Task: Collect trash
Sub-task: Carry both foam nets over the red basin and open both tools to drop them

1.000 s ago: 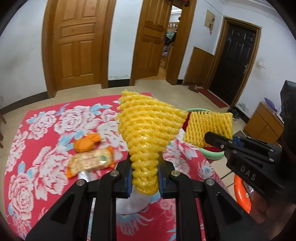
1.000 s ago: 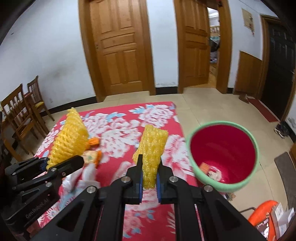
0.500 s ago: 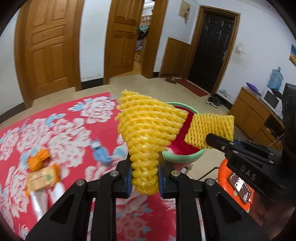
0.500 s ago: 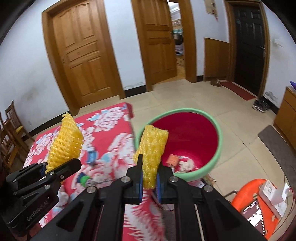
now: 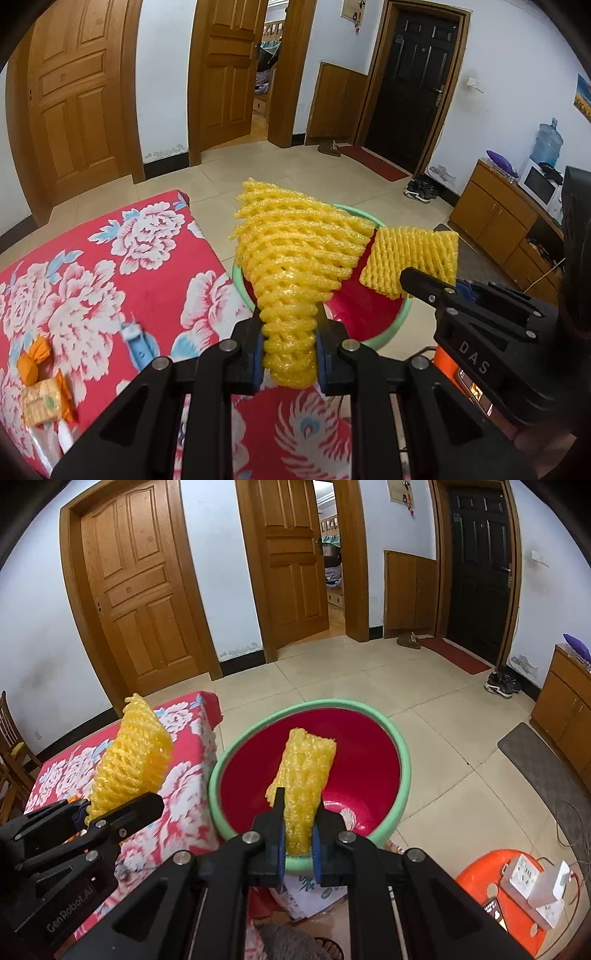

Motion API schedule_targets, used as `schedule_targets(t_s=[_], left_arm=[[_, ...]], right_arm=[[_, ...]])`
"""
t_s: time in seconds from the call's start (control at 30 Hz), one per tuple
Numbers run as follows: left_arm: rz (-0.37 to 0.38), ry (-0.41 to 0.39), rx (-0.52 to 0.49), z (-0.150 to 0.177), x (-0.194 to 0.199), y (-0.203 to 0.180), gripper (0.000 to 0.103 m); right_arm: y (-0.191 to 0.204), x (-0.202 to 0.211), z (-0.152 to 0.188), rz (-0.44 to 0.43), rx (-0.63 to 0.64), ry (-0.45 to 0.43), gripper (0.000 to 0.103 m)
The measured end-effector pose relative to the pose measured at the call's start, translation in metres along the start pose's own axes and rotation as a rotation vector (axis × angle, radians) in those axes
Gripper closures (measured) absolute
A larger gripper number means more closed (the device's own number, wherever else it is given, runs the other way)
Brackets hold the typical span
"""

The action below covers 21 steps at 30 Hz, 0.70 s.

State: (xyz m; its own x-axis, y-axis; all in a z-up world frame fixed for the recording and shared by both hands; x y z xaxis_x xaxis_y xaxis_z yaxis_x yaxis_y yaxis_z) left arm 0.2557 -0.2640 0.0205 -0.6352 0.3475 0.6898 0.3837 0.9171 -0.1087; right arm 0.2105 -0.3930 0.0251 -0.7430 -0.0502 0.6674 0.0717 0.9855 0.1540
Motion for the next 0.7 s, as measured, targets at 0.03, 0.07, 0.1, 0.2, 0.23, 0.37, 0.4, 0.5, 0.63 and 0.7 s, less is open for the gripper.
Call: schedule_targets(t_s=[0.03,0.07,0.1,0.2,0.23,0.37,0.4,0.5,0.63,0.7], left_arm=[[-0.005,0.003,0.002,-0.002,-0.005,0.000,0.083],[-0.008,0.007,0.004,-0.004,-0.010,0.000,0.083],[-0.008,0.009,0.005,-0.004,-0.013,0.000,0.083],[-0.005,0.022,0.011,-0.007,-0.025,0.000,0.083],[-0.006,0.029,0.011,-0.008,-0.031,-0.001,0.083],[-0.001,0.044,0.006,-0.013,-0.046,-0.004,0.082],[0.005,0.048,-0.002,-0.015,-0.050,-0.006,0.081],[0.001,0.039,-0.012,-0.019,-0.053,-0.008,0.080],[0.003,0.039,-0.009,-0.023,-0.060,-0.008,0.080],[0.004,0.037,-0.011,-0.024,-0.064,-0.008,0.080]], right_arm=[[-0.002,-0.004,-0.002,0.003,0.001,0.000,0.091],[-0.004,-0.008,-0.004,0.005,0.000,0.003,0.091],[-0.006,-0.012,-0.004,0.003,-0.001,0.007,0.091],[-0.009,-0.021,-0.008,0.009,-0.003,0.015,0.091],[-0.011,-0.025,-0.008,0.013,-0.001,0.018,0.091],[-0.017,-0.036,-0.009,0.023,-0.008,0.025,0.091],[-0.018,-0.037,-0.010,0.026,-0.009,0.025,0.091],[-0.020,-0.040,-0.011,0.027,-0.008,0.025,0.091],[-0.021,-0.040,-0.012,0.030,0.007,0.018,0.091],[-0.023,-0.041,-0.013,0.022,0.002,0.020,0.091]])
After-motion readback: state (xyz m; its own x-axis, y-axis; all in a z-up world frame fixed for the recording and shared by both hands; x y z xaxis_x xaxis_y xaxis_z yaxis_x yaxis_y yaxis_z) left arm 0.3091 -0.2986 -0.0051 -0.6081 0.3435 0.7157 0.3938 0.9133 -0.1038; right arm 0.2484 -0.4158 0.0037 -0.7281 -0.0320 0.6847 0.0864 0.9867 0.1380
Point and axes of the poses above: each gripper's, at about its wrist camera, not at the fingertips, and x roughly against the way its jaws point, y to its left, z to its underside, the point moved 2 cm from there along -x, roughly the way its jaws point, and after that the axes turned 6 degrees about -z, right-handed, at the moved point
